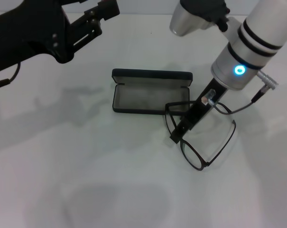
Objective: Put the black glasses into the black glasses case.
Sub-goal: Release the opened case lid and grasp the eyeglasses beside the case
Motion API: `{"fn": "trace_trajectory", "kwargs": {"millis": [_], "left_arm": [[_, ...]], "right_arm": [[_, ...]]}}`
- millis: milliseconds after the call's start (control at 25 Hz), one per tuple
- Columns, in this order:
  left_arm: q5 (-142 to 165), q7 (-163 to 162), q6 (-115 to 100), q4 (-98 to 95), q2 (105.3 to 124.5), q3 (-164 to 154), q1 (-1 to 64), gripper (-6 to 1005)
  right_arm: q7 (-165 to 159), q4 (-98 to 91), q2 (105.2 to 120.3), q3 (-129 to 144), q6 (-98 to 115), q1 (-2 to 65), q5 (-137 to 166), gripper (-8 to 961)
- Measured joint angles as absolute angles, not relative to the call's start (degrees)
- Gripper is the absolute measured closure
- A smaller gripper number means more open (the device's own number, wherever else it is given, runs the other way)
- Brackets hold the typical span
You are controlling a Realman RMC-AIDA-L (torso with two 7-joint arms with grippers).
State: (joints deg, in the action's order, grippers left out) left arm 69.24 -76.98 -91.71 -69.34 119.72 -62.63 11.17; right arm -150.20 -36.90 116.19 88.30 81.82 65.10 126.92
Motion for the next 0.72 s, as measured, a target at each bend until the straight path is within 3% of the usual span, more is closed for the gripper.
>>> {"fn": "trace_trajectory", "kwargs": {"millis": [600, 720], "left_arm": [[69.34, -76.91, -91.85, -66.44, 119.79, -62.67, 12.0, 684], [69.35, -76.9, -91.85, -66.42, 119.8, -62.66, 11.87, 685]], "right_arm": [[-148.52, -36.3, 116.19, 91.85, 79.01, 63.09, 122.82, 471], [-148.44, -36.3, 116.19, 91.89, 78.71, 62.55, 122.57, 553]]}}
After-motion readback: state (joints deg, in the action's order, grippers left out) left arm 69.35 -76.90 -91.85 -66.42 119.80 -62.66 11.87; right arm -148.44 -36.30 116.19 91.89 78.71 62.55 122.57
